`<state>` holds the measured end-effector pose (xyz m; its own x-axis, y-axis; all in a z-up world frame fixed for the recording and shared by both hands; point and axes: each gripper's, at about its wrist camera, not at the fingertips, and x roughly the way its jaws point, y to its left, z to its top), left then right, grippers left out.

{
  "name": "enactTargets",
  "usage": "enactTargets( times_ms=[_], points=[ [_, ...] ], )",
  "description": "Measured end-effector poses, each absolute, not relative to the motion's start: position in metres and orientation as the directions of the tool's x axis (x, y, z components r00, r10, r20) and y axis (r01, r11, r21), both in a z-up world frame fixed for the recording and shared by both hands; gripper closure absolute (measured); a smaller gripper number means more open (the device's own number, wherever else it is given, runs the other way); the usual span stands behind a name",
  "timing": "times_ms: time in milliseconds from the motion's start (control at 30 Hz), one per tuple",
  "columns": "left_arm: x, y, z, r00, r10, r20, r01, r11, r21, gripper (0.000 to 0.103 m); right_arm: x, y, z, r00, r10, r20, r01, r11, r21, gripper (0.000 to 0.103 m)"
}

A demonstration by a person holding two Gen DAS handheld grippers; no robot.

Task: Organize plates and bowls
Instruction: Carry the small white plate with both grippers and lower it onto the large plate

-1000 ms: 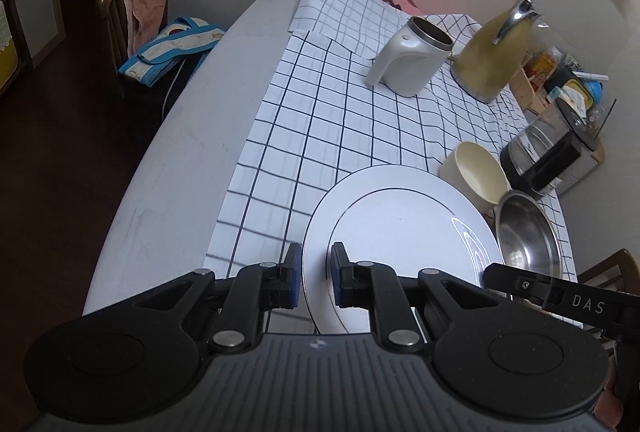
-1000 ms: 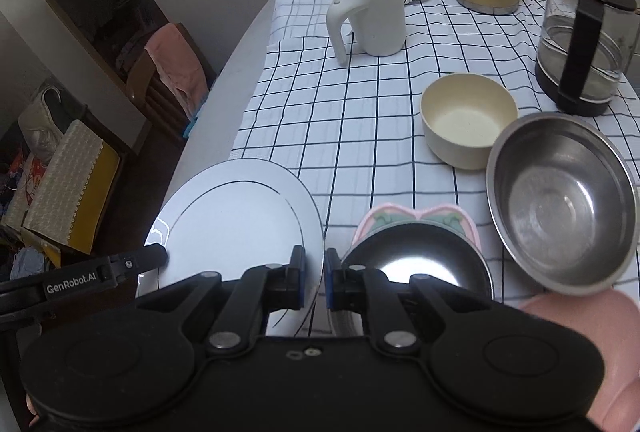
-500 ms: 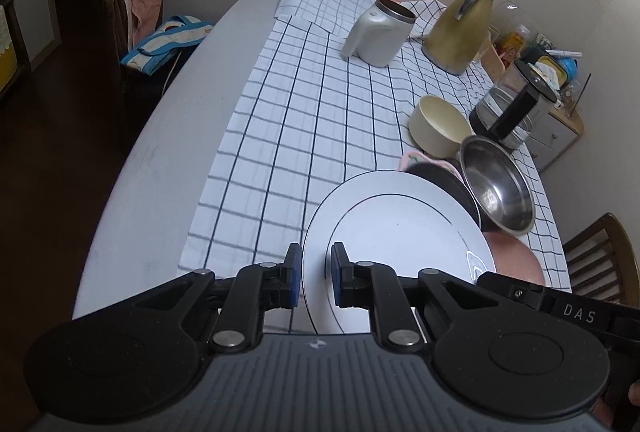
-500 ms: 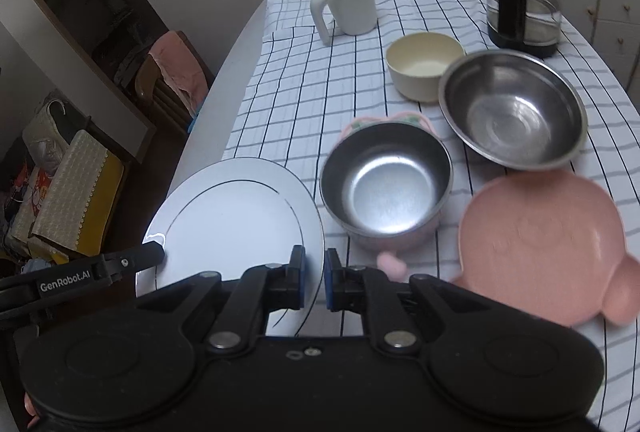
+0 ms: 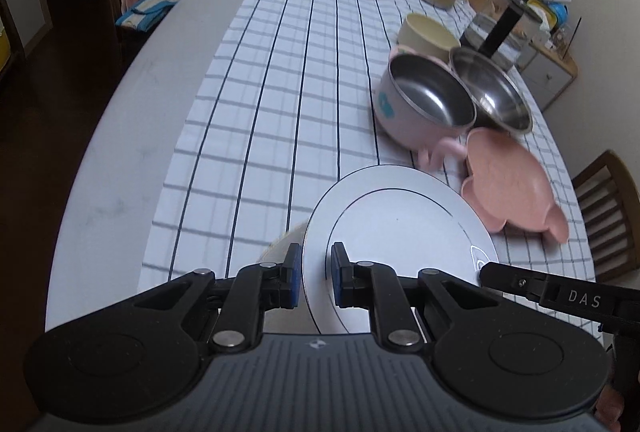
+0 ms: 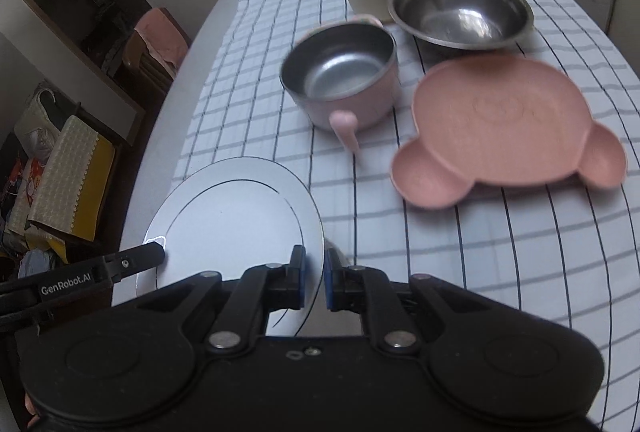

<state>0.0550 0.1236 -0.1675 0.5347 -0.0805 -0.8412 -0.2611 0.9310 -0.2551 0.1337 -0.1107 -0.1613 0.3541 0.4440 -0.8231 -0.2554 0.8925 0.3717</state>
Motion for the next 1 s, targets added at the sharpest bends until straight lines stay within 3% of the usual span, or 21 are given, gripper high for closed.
enactTargets(
  times_ms=[533,1000],
  points=[
    [0.029,0.119,-0.216,0.473,-0.1,-0.875,-0.255,0.936,-0.245,0.089,0.096,-0.117,-0.208,0.314,0.413,-0.855,-0.245,0.905,0.348,0.093],
    [0.034,0.123,-0.225,0.469,-0.087,-0.879,-0.247,0.942,-0.225,0.089,0.098,-0.111,-0.221,0.294,0.414,-0.861,-0.255,0.903,0.346,0.093]
  ],
)
